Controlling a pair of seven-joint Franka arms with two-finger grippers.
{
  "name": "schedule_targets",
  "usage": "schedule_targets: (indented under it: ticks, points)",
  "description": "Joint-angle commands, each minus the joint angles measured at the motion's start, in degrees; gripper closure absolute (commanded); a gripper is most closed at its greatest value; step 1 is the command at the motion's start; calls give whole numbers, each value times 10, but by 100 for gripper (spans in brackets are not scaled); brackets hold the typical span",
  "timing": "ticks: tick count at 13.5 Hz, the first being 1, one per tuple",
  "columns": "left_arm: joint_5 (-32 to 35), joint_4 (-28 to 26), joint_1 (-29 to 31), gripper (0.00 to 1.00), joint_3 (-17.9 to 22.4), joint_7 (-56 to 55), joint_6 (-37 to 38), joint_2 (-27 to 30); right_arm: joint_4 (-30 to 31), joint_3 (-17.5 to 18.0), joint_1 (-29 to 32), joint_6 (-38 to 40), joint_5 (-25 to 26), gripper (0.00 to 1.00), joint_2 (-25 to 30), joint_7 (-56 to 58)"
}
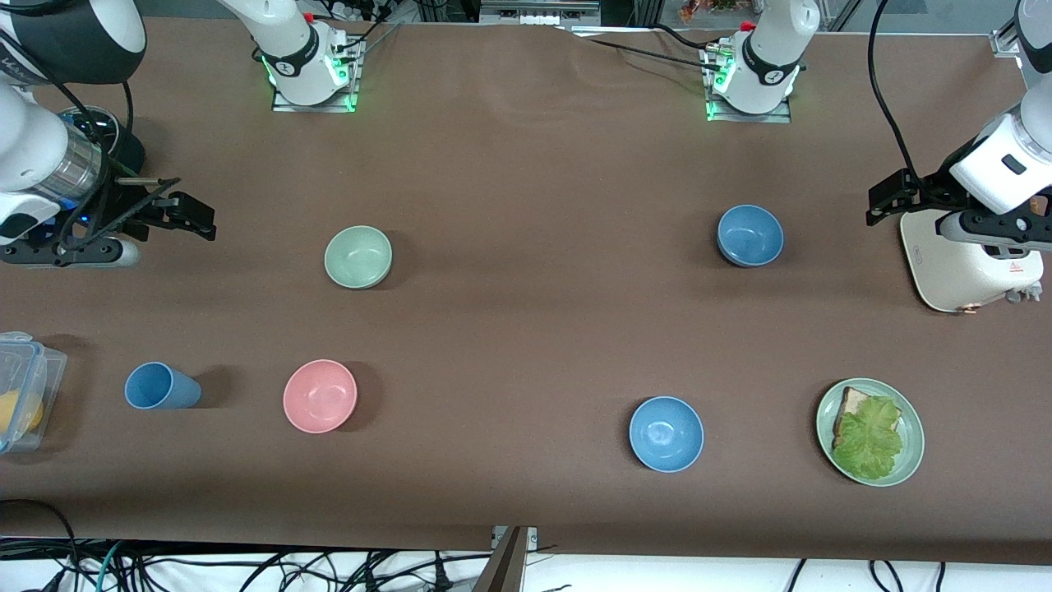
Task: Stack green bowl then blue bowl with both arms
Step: 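Reach the right gripper to the pale green bowl rim and grasp it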
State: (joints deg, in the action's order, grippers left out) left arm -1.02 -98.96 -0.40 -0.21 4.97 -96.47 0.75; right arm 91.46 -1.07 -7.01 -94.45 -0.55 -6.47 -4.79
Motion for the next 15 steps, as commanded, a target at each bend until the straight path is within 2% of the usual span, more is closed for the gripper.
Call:
schedule_targets:
  ticks: [1,4,6,8,11,15]
  points:
    - [0,18,-2,0,-1,-2,13,-7,-14,6,9,11,-17,1,-36,6]
    - [0,18,-2,0,-1,-2,13,-7,-9,7,6,2,-25,1,-47,3]
    - [0,18,-2,0,-1,-2,13,-7,-11,12,1,1,-27,1,-74,2]
    - [0,18,-2,0,-1,-2,14,-7,2,12,-11,-40,-52,1,-99,3]
    - [0,18,-2,0,-1,-2,14,-7,137,22,-20,-199,-59,1,-87,2]
    - [0,18,-2,0,-1,-2,15,-7,272,33,-20,-319,-59,1,-79,1]
